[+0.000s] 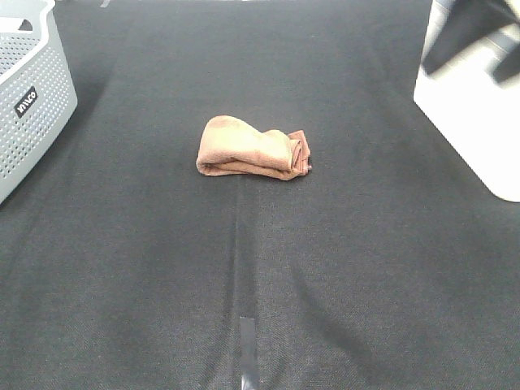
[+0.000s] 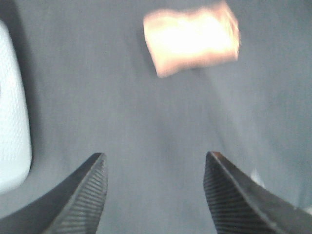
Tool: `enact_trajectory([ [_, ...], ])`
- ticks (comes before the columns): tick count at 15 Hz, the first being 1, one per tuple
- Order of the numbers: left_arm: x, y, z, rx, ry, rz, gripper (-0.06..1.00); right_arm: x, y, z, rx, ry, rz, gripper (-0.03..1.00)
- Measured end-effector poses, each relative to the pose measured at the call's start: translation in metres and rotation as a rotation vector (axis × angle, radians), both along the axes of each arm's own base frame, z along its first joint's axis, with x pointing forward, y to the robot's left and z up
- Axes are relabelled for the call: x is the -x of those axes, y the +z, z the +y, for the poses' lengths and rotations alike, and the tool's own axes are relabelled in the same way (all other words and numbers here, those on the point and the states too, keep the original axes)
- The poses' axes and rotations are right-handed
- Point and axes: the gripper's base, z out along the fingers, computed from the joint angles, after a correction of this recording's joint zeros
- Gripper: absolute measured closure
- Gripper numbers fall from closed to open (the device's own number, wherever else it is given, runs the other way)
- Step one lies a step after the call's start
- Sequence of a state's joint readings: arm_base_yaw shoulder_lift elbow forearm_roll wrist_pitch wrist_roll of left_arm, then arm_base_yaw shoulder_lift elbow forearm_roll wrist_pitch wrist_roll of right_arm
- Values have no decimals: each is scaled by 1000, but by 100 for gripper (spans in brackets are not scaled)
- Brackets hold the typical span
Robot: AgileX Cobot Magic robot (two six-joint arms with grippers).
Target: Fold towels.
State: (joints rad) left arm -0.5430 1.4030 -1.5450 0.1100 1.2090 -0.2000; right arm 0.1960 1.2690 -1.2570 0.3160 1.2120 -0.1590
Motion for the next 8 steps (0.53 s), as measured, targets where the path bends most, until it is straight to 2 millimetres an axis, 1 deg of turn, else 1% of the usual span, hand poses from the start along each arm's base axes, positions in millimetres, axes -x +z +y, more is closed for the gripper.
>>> enact_trajectory([
  [2, 45, -16, 15, -12, 0, 31, 37, 49, -1, -11, 0, -17, -41, 17],
  [3, 79, -33, 33, -5, 14, 59, 37, 88, -7, -19, -4, -19, -86, 17],
  [4, 100, -43, 48, 10, 34, 65, 37, 115, -10, -25, -13, -19, -141, 17],
  [5, 124, -53, 65, 29, 49, 55, 37, 137, -17, -30, -14, -21, -180, 17],
  [6, 145, -64, 79, 45, 52, 36, 37, 162, -23, -35, -18, -23, -248, 17],
  [7, 165, -71, 94, 76, 51, -3, 37, 185, -31, -41, -25, -33, -312, 17],
  [8, 187, -76, 110, 123, 49, -64, 37, 203, -39, -47, -22, -50, -376, 17],
])
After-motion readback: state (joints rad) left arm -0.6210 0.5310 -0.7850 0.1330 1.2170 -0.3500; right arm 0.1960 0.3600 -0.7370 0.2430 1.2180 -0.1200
